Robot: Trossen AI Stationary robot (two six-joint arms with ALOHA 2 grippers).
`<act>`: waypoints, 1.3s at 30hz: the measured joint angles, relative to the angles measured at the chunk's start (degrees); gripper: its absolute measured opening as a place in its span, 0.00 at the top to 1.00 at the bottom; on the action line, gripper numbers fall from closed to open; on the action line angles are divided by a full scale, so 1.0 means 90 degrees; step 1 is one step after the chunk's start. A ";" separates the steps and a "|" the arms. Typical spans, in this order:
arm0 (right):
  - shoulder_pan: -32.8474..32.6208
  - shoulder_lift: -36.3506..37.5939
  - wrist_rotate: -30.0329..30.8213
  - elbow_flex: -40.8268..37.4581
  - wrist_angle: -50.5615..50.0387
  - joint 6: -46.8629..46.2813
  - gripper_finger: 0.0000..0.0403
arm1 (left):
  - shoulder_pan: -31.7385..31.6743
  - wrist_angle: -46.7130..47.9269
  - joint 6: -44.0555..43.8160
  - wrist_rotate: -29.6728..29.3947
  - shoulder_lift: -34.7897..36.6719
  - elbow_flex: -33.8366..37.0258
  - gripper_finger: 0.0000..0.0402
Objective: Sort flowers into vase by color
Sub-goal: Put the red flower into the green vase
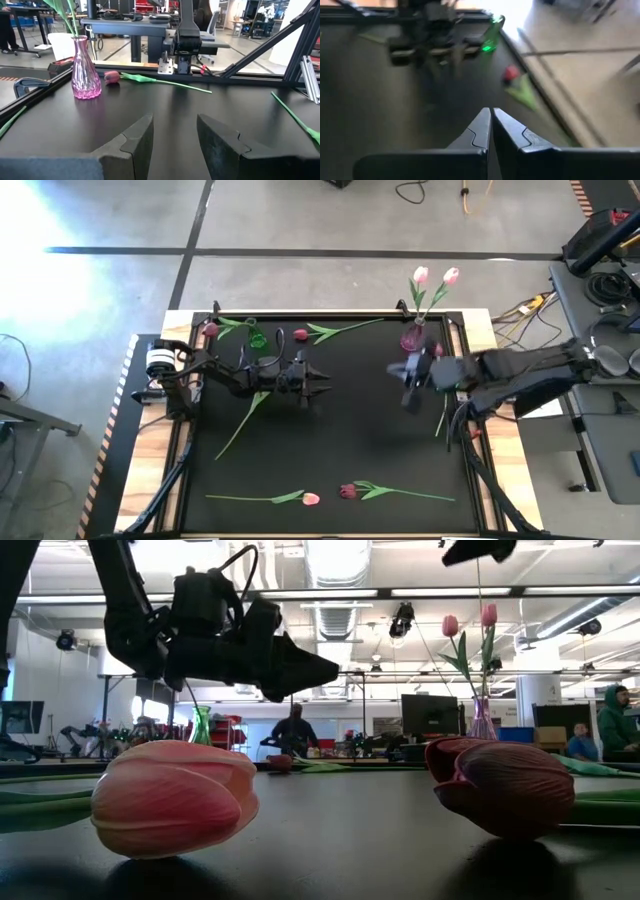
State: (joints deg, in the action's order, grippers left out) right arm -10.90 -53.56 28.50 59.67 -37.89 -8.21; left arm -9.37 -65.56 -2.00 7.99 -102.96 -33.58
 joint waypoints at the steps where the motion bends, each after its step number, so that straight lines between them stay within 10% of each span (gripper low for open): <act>1: -0.0194 -0.0085 0.0002 -0.0131 0.0026 -0.0298 0.97 | 0.0000 0.0002 0.0000 0.0000 0.0000 0.0013 0.66; 17: -0.2710 -0.2965 0.0038 -0.0135 0.0147 -0.3839 0.95 | 0.0006 0.0000 0.0002 0.0002 0.0000 0.0141 0.66; 30: -0.3207 -0.5607 -0.1862 0.1747 0.0116 -0.4439 0.65 | 0.0087 0.0000 -0.0066 0.0009 -0.0002 0.0165 0.66; 39: -0.3141 -0.6442 -0.2054 0.2281 -0.0292 -0.4495 0.68 | 0.0230 0.0035 -0.0068 0.0015 -0.0002 0.0165 0.66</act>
State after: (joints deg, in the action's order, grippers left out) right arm -39.17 -111.53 10.01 80.20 -40.52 -48.66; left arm -7.29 -65.24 -2.61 8.12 -102.98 -32.10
